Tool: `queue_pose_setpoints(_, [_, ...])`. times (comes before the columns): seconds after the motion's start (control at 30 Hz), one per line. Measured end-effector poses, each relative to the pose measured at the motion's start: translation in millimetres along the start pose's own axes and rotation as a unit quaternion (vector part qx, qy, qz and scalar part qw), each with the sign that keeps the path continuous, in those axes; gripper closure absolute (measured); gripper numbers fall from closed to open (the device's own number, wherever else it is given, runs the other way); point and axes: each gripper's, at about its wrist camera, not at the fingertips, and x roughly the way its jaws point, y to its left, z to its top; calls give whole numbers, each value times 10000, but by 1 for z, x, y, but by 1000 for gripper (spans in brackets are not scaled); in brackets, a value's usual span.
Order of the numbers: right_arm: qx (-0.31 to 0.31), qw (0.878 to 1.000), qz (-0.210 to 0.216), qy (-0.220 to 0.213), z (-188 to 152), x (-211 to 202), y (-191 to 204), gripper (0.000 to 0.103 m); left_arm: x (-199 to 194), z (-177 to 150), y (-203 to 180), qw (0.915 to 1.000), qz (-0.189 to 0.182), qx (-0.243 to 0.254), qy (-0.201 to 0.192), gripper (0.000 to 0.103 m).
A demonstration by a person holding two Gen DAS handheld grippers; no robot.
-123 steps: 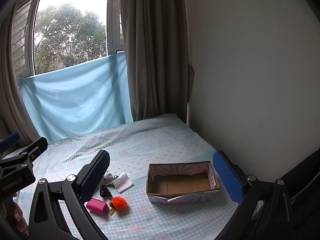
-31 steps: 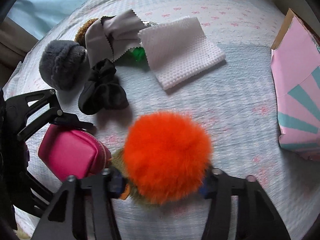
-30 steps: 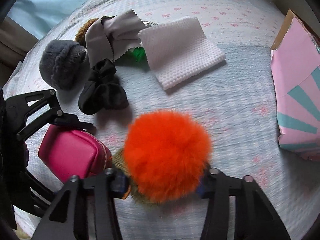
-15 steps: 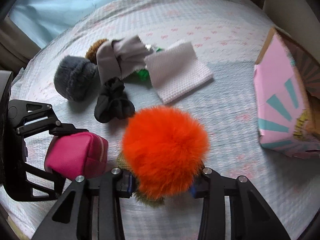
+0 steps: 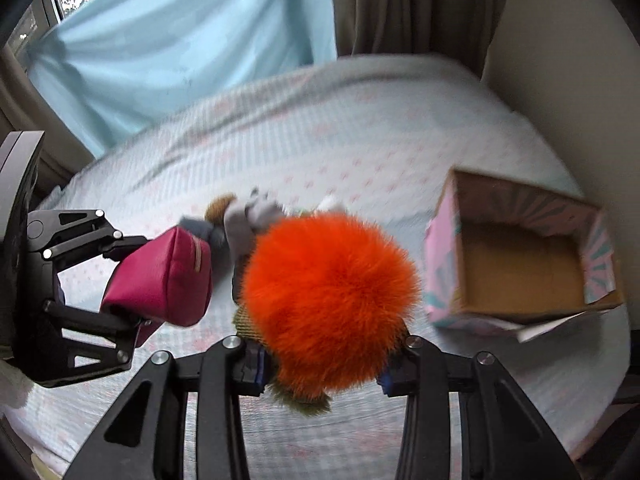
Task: Organize soft objects
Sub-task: 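Carry the pink pouch and orange pompom into the cardboard box with both tools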
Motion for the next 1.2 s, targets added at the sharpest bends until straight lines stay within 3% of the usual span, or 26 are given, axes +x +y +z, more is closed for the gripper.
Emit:
queue_pose_setpoints(0.33, [143, 9987, -100, -480, 44, -86, -64, 67, -32, 112, -28, 9973, 282, -626, -241, 66])
queue_pose_setpoints(0.53, [167, 9989, -106, -436, 60, -106, -138, 67, -22, 176, -71, 9929, 392, -1104, -215, 66])
queue_pose_setpoints(0.67, [201, 9994, -105, -279, 63, -98, -189, 67, 14, 214, -102, 9902, 332, -1358, -65, 66])
queue_pose_setpoints(0.87, [292, 9994, -124, 130, 62, -64, -258, 67, 87, 247, -133, 9820, 138, -1874, 208, 66])
queue_pose_setpoints(1.2, [557, 9937, 6, 968, 55, 31, -324, 67, 190, 259, -157, 9689, 29, -2295, 921, 66])
